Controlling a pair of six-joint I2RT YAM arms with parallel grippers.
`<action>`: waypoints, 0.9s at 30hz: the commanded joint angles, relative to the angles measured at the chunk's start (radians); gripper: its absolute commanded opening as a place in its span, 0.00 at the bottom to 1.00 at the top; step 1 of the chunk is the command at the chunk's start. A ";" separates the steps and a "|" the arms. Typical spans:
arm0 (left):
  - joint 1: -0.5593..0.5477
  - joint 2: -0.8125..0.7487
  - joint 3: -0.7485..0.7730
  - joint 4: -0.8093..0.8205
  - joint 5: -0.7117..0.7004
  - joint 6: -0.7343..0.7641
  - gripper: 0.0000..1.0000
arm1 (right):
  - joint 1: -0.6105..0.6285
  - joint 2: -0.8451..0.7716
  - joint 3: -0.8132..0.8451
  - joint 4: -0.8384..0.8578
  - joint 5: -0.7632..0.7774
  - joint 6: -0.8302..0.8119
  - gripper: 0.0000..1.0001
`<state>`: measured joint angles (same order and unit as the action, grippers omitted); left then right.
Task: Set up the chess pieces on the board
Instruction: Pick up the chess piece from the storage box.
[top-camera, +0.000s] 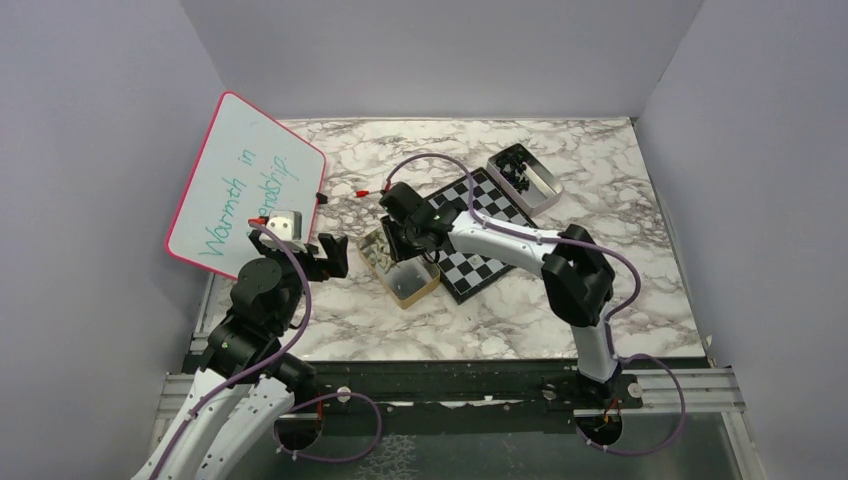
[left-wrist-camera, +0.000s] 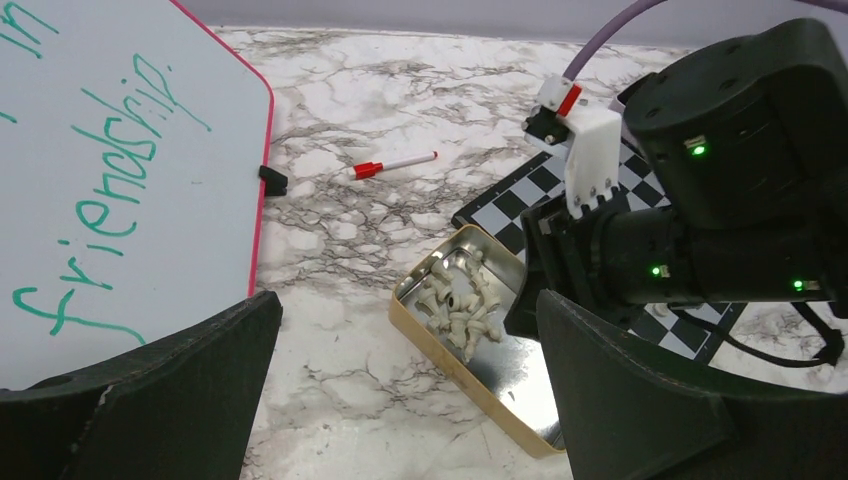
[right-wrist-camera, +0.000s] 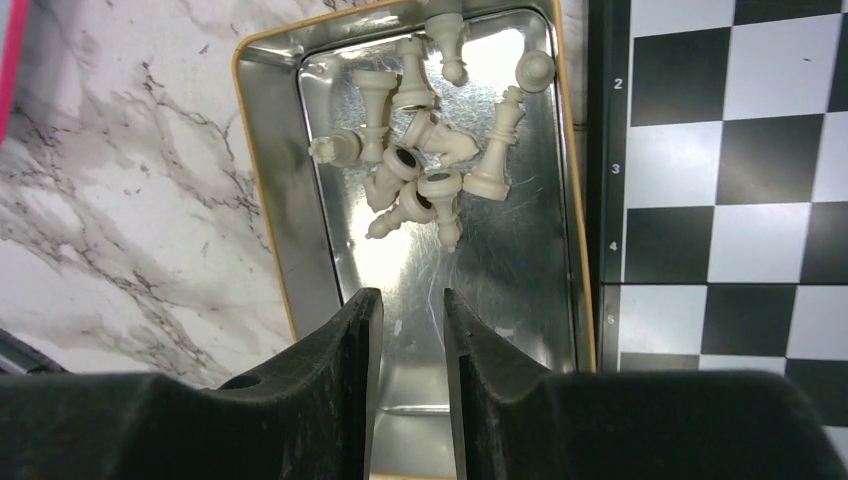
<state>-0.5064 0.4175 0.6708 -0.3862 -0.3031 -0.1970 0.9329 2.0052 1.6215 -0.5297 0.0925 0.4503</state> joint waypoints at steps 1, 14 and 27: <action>-0.005 -0.005 -0.004 0.020 -0.019 0.011 0.99 | 0.010 0.054 0.021 0.079 -0.001 -0.035 0.33; -0.006 -0.001 -0.004 0.018 -0.016 0.011 0.99 | 0.027 0.126 -0.018 0.166 0.070 -0.114 0.32; -0.005 -0.001 -0.004 0.019 -0.015 0.010 0.99 | 0.029 0.160 -0.051 0.169 0.089 -0.125 0.30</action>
<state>-0.5064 0.4179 0.6708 -0.3866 -0.3038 -0.1970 0.9527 2.1372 1.5833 -0.3874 0.1425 0.3416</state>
